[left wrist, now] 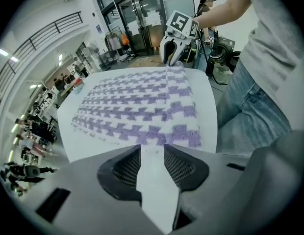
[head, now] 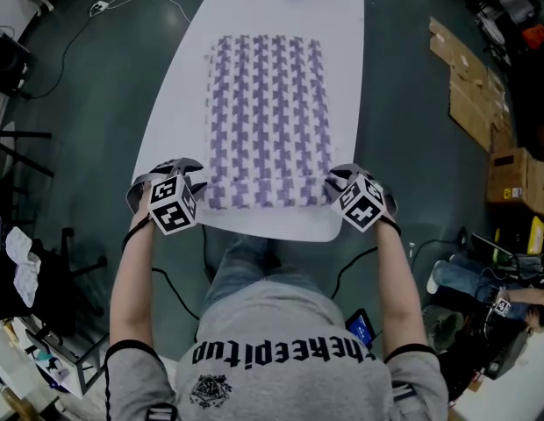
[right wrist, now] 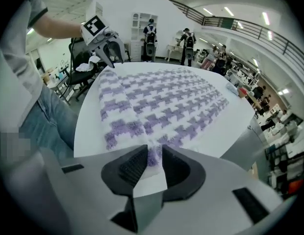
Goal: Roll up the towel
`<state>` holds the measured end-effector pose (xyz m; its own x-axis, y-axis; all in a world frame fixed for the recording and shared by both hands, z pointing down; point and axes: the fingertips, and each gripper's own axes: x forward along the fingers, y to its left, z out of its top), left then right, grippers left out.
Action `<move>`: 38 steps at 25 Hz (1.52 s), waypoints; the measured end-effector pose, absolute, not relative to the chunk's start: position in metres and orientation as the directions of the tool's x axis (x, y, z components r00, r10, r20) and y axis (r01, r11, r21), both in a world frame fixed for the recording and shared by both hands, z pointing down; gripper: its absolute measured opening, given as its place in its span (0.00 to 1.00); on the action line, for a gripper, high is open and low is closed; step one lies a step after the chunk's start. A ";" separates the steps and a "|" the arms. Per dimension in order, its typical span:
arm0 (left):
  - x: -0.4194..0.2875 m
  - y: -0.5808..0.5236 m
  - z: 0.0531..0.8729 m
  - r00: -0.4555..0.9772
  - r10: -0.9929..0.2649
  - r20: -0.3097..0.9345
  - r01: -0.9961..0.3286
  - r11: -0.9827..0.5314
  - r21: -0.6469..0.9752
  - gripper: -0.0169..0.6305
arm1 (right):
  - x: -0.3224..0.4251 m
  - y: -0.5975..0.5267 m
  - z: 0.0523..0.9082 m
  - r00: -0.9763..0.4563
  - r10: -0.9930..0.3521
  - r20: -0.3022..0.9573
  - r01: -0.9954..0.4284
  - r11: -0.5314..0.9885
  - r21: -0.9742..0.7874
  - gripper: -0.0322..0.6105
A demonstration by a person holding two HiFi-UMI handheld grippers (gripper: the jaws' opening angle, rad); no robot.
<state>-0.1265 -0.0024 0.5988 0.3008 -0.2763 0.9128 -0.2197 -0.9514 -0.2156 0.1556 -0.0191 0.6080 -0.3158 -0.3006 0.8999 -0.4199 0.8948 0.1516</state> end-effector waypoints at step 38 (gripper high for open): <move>-0.094 0.062 0.616 0.348 -0.179 0.920 -0.174 -0.977 -0.125 0.14 | 0.153 0.038 0.618 -0.228 -0.310 0.923 -0.126 0.950 0.287 0.15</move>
<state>-0.0942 0.0618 0.6157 0.3485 -0.1793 0.9200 -0.1739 -0.9769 -0.1245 0.1530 0.0379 0.6178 -0.2279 -0.3095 0.9232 -0.1261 0.9495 0.2872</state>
